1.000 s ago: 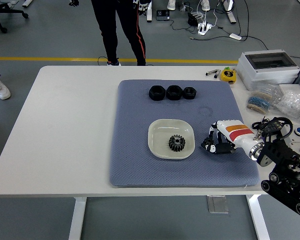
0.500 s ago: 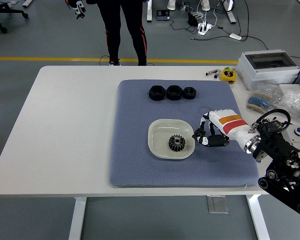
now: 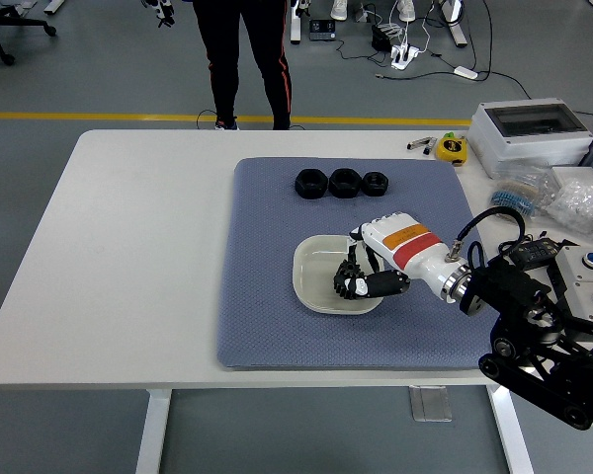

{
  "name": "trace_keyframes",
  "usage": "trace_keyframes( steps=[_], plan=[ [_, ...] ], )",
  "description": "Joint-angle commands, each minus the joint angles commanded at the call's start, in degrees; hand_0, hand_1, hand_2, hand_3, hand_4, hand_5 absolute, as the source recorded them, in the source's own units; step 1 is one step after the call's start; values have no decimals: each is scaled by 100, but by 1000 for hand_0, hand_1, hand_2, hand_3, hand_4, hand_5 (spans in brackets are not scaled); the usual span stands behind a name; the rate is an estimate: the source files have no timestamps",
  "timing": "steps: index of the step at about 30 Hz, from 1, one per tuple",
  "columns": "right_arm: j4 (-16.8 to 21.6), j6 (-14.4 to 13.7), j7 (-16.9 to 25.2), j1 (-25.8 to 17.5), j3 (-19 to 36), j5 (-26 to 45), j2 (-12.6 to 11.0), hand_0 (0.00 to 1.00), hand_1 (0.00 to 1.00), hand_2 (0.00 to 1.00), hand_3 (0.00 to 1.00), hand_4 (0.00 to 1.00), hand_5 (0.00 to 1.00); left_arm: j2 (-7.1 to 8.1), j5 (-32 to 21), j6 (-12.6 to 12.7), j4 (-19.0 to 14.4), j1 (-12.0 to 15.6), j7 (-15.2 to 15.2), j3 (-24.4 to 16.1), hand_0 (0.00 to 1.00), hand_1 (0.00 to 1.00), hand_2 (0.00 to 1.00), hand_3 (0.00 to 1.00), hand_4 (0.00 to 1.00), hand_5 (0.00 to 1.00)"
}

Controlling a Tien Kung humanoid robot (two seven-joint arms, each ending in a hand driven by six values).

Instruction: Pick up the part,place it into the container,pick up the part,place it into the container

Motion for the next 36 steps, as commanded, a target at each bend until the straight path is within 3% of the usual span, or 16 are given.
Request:
trace_keyframes(
  steps=[1, 2, 7, 8, 17, 25, 36],
  plan=[
    [-37, 27, -6, 11, -12, 1, 20, 2, 114, 239, 405, 774, 445, 1, -5, 0, -1, -1, 0, 5, 642, 627, 668, 611, 613, 647],
    [-75, 72, -21, 22, -25, -5, 41, 30, 156, 332, 485, 899, 462, 2, -16, 0, -2, -2, -1, 12, 642, 628, 667, 612, 614, 648],
    [-164, 264, -72, 45, -70, -113, 90, 30, 156, 332, 485, 899, 462, 5, -35, -3, -4, -9, -1, 22, 642, 628, 667, 612, 614, 648],
    [-167, 289, -72, 45, -73, -125, 92, 58, 202, 419, 547, 967, 469, 5, -33, -5, -5, -10, -1, 23, 642, 628, 667, 612, 614, 649],
    [-106, 353, -31, 30, -71, -117, 50, 67, 211, 435, 559, 973, 473, 6, 27, -12, -1, -11, 5, -21, 642, 627, 667, 613, 614, 649],
    [-1, 155, -51, -6, 33, -92, 22, 72, 218, 436, 559, 968, 478, 2, 25, -10, 8, 3, -6, -24, 642, 627, 666, 613, 614, 650],
    [265, -375, -180, -96, 451, -12, -114, 82, 239, 445, 547, 933, 481, -5, -3, 11, 20, 2, -9, -32, 642, 627, 666, 613, 615, 649]
  ],
)
